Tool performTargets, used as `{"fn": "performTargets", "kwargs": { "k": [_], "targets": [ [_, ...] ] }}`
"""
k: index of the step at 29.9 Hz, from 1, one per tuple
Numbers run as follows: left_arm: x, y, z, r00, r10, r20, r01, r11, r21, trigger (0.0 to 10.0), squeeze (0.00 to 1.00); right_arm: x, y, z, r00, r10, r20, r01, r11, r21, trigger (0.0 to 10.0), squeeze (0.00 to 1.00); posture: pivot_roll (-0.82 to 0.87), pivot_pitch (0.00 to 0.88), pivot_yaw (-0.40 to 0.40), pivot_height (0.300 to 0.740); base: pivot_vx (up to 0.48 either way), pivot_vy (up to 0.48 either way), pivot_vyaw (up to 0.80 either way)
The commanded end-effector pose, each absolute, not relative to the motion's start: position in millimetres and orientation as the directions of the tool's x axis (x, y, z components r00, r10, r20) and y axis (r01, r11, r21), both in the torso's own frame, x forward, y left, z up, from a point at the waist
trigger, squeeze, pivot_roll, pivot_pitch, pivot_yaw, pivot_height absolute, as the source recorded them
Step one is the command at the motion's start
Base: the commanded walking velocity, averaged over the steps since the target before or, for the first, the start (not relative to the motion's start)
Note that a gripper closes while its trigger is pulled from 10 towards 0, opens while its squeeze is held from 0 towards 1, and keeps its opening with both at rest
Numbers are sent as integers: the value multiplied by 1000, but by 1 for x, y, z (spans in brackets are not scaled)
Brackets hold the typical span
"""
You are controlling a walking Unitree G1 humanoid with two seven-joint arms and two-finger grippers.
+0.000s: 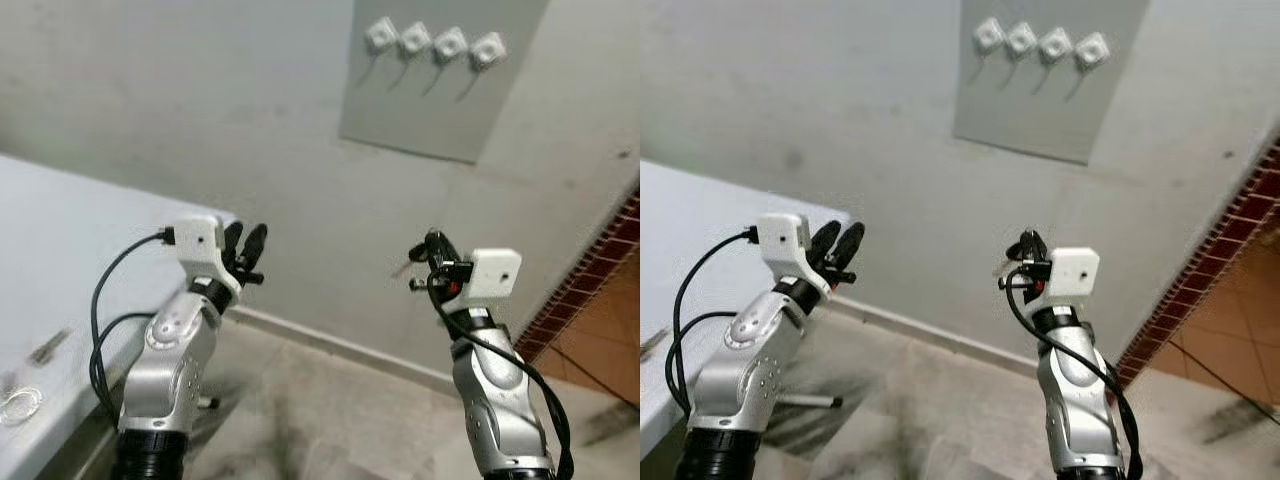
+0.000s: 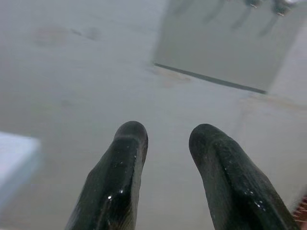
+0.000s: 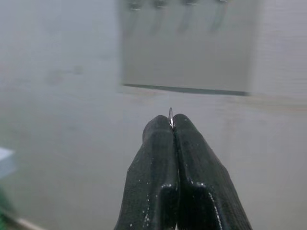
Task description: Hang keys on a hook
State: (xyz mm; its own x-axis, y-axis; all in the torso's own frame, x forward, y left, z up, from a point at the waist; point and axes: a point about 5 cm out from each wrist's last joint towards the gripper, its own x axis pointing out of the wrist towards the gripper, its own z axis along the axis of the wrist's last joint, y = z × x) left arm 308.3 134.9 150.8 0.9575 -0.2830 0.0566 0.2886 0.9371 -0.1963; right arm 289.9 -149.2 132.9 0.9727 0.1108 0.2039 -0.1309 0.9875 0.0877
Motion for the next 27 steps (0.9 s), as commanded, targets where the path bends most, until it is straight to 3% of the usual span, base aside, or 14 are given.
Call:
{"fn": "performTargets", "kwargs": {
  "k": [1,27],
  "targets": [
    [309,125,155,949,-307,68,314,927,-202,10000,0,290,-158,139,969,92,230,-114,990,80,10000,0,124,0,-47,740,480,0,0],
    [310,123,153,953,-295,71,303,926,-226,10000,0,291,-157,143,965,111,236,-130,989,66,10000,0,119,0,-62,740,480,0,0]
  ]
}}
